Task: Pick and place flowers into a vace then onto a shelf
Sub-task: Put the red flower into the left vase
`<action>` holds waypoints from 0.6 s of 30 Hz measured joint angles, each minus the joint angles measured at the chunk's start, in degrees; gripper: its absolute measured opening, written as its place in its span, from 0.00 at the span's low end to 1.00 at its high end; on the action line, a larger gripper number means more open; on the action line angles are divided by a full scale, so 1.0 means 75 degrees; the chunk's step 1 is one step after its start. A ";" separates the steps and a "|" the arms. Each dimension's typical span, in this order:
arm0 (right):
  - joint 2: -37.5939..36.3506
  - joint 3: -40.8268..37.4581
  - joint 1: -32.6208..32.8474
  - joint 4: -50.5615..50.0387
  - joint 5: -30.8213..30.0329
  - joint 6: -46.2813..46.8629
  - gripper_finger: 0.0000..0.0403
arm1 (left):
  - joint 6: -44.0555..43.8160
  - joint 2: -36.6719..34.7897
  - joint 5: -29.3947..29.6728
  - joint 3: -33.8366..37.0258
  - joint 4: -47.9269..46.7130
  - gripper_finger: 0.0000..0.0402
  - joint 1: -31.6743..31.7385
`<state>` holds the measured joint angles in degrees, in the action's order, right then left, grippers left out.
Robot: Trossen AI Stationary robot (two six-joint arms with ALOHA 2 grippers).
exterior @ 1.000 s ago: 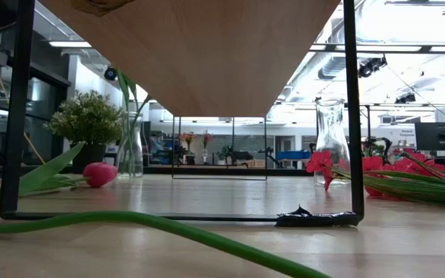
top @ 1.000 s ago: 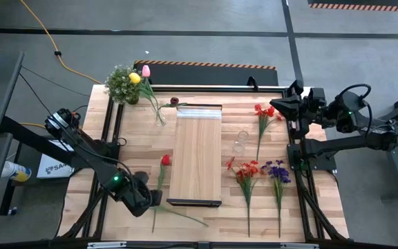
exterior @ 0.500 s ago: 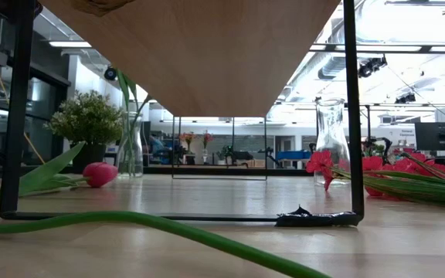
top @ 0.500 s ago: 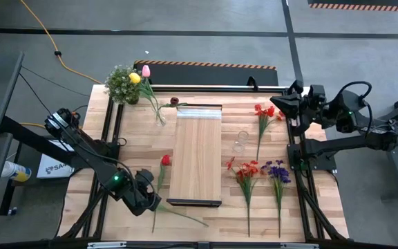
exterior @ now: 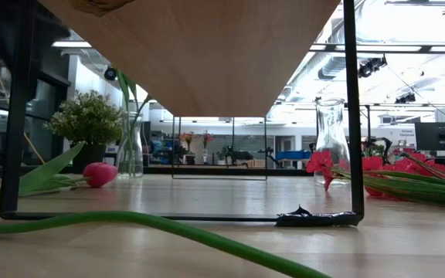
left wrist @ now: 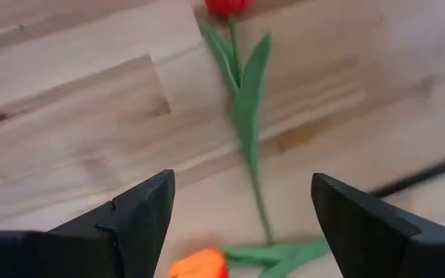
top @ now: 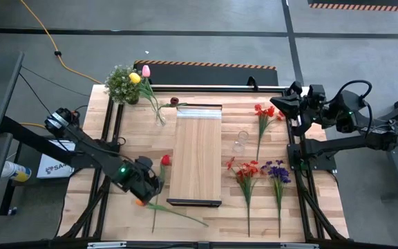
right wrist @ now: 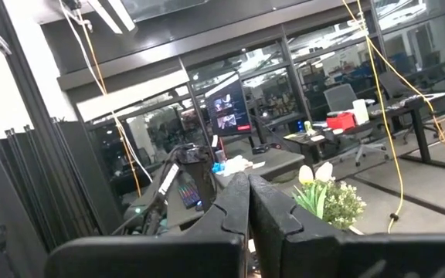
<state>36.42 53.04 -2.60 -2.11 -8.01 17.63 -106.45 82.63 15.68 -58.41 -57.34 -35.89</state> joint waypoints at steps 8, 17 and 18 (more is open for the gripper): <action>-0.0009 0.0000 0.0002 -0.0002 0.0322 -0.0009 0.00 | -0.0004 0.0019 0.0020 0.0000 -0.0099 0.84 0.0753; -0.0012 0.0001 -0.0001 -0.0003 0.0913 -0.0012 0.00 | -0.0243 0.0694 0.0142 0.0006 -0.0476 0.84 0.0836; -0.0012 0.0003 -0.0001 -0.0003 0.0915 -0.0012 0.00 | -0.0239 0.0783 0.0227 0.0006 -0.0418 0.84 0.0836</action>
<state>36.34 53.06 -2.61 -2.13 -1.15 17.54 -108.24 88.51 17.38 -58.37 -60.48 -29.63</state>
